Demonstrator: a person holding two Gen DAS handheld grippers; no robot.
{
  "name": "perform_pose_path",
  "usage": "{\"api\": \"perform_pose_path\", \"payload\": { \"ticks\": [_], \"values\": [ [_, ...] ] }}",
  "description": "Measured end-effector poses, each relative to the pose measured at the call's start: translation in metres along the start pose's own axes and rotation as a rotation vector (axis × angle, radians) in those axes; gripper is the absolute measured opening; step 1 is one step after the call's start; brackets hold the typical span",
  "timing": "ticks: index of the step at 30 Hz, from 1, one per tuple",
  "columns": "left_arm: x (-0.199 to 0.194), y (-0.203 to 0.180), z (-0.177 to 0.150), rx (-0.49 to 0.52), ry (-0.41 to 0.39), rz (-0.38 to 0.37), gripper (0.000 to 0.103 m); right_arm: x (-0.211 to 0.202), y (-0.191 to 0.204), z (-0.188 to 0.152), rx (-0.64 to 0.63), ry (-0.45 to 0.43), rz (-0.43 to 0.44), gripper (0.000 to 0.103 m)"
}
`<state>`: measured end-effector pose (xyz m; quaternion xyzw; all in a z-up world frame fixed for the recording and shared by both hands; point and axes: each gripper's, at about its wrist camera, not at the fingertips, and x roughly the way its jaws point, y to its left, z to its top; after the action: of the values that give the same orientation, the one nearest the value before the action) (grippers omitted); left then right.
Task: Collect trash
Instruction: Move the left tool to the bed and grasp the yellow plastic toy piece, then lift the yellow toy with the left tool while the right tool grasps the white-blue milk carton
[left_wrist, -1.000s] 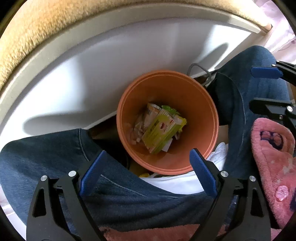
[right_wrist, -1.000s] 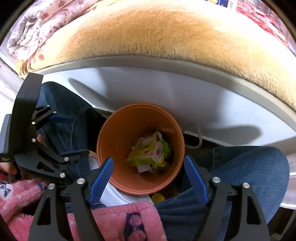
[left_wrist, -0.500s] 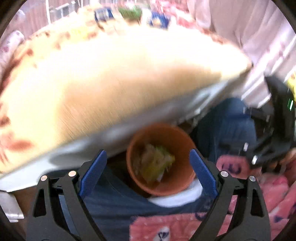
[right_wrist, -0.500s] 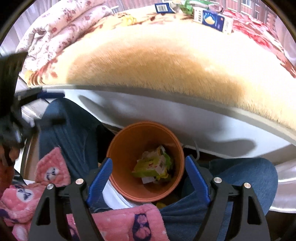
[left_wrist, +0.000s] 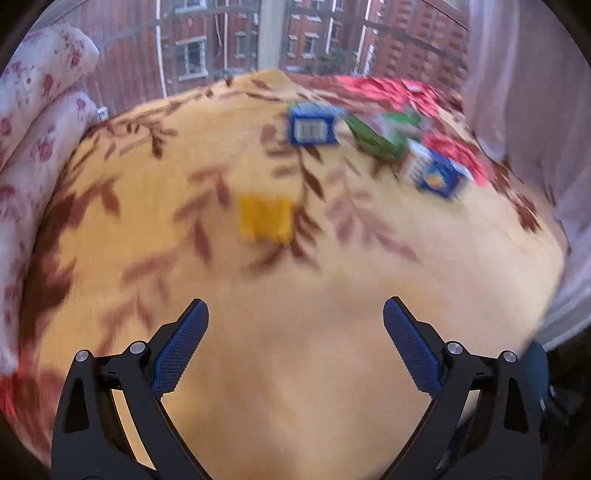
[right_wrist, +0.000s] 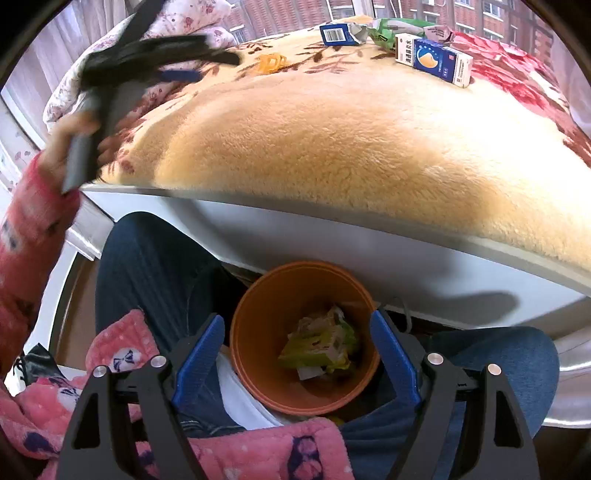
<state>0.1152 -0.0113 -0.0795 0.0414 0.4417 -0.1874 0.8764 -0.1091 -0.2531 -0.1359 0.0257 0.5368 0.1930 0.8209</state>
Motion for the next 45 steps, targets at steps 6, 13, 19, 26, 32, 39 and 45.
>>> {"api": "perform_pose_path", "payload": {
  "ticks": [6, 13, 19, 26, 32, 39, 45],
  "values": [
    [0.059, 0.025, 0.04, -0.093, 0.043, 0.043, 0.093, -0.003, 0.006, 0.0, -0.009, -0.012, -0.005, 0.08],
    [0.086, 0.029, 0.054, -0.137, 0.083, 0.055, 0.062, -0.003, 0.0, -0.001, 0.017, -0.006, -0.016, 0.08],
    [0.07, 0.021, 0.047, -0.096, 0.058, 0.034, 0.045, -0.001, -0.002, -0.003, 0.027, -0.008, -0.017, 0.08],
    [0.023, 0.004, 0.028, -0.038, 0.005, 0.041, 0.045, -0.008, -0.004, -0.004, 0.026, -0.028, -0.027, 0.08],
    [-0.018, -0.02, 0.005, 0.007, -0.02, 0.049, 0.045, -0.023, -0.013, 0.011, -0.032, -0.064, -0.095, 0.08],
    [-0.051, -0.051, -0.033, 0.067, -0.039, 0.037, 0.045, -0.047, -0.054, 0.098, -0.129, -0.205, -0.25, 0.082],
    [-0.066, -0.067, -0.058, 0.093, -0.036, 0.01, 0.045, -0.019, -0.097, 0.196, -0.171, -0.194, -0.426, 0.085]
  ]
}}
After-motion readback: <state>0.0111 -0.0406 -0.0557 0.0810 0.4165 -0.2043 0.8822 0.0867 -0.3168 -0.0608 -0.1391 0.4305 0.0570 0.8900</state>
